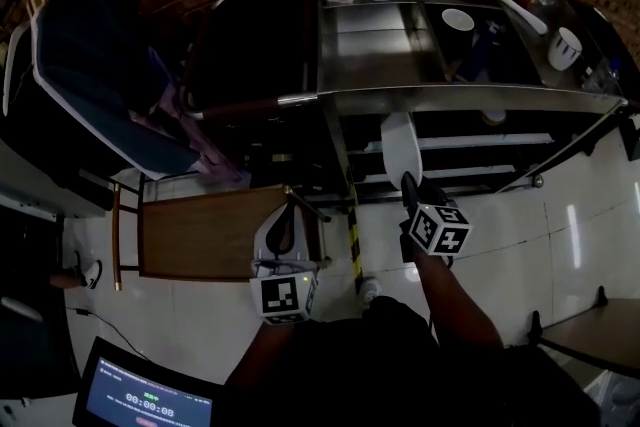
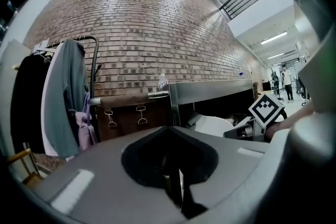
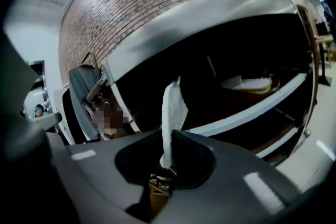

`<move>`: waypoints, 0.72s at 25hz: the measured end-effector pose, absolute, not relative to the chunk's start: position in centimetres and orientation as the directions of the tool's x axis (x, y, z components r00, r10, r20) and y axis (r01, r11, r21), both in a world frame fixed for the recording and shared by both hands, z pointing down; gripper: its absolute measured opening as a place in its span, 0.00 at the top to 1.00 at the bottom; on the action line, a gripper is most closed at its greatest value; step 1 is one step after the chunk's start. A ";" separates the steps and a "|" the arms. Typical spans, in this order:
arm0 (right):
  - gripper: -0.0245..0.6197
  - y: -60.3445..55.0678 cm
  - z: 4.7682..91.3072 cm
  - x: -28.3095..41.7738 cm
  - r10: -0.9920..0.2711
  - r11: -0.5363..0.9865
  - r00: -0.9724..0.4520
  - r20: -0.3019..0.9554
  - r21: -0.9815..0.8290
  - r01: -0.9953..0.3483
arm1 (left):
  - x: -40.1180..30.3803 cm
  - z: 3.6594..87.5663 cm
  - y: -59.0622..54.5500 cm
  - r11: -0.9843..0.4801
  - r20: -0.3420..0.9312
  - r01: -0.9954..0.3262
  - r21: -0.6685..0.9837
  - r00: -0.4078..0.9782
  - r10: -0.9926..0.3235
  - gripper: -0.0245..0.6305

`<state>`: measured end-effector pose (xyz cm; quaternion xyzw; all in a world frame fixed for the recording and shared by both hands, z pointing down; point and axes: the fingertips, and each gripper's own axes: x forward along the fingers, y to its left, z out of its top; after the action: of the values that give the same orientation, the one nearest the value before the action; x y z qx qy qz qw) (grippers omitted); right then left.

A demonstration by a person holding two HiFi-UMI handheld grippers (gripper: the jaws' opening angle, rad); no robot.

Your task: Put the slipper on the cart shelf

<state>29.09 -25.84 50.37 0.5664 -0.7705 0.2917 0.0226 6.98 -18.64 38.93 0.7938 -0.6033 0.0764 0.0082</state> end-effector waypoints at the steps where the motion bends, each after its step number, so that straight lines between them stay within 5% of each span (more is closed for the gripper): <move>1: 0.91 -26.7 50.6 29.1 -0.853 0.176 -0.372 0.365 -0.471 -0.865 | 7.0 38.9 -18.7 -0.261 0.126 -0.963 -0.074 0.250 -0.960 0.94; 6: 0.91 -30.6 52.2 28.8 -0.841 0.055 -0.447 0.305 -0.773 -0.632 | 8.4 38.2 -19.7 -0.247 0.096 -0.968 -0.035 0.243 -0.965 0.94; 18: 0.91 -36.8 56.3 27.7 -0.822 -0.105 -0.494 0.283 -0.928 -0.357 | 8.3 37.8 -22.7 -0.227 0.096 -0.971 0.077 0.234 -0.968 0.94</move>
<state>27.74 -36.83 56.27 0.4619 -0.6383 0.5825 -0.1997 8.27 -22.70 37.78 0.7830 -0.6189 0.0140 0.0600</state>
